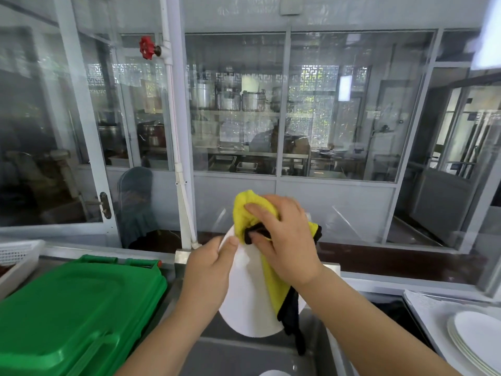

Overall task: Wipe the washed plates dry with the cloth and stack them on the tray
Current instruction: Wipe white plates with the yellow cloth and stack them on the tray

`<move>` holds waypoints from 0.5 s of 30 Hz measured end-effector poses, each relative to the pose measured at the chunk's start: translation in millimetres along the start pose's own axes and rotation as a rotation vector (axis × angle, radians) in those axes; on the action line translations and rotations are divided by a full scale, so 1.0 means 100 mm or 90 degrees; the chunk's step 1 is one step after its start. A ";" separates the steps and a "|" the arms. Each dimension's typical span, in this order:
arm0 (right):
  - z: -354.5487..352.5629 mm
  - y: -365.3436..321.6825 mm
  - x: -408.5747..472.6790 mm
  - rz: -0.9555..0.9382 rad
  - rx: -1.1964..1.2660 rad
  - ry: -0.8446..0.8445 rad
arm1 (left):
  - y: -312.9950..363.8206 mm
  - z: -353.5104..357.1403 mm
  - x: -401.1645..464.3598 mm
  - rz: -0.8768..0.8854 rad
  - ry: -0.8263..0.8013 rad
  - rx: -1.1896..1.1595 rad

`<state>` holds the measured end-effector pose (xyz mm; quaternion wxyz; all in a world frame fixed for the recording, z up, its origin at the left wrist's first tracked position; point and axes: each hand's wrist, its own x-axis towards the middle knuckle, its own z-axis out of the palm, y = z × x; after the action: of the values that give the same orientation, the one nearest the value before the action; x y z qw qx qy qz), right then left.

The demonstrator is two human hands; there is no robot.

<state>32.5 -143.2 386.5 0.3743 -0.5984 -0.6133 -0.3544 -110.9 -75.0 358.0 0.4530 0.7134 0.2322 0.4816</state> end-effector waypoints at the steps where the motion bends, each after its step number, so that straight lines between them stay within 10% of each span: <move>1: -0.02 0.03 -0.01 0.059 0.025 0.015 | 0.01 -0.01 -0.01 0.002 0.017 0.001; 7: 0.05 0.20 -0.30 0.446 0.203 0.112 | 0.08 -0.05 -0.17 0.020 0.094 -0.115; 15: -0.16 0.24 -0.37 0.325 0.040 -0.034 | 0.06 -0.22 0.16 -0.128 -0.192 0.024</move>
<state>57.2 -174.3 361.3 0.4535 -0.7310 -0.4629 -0.2136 -124.4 -56.4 373.8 0.5149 0.7591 0.2410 0.3170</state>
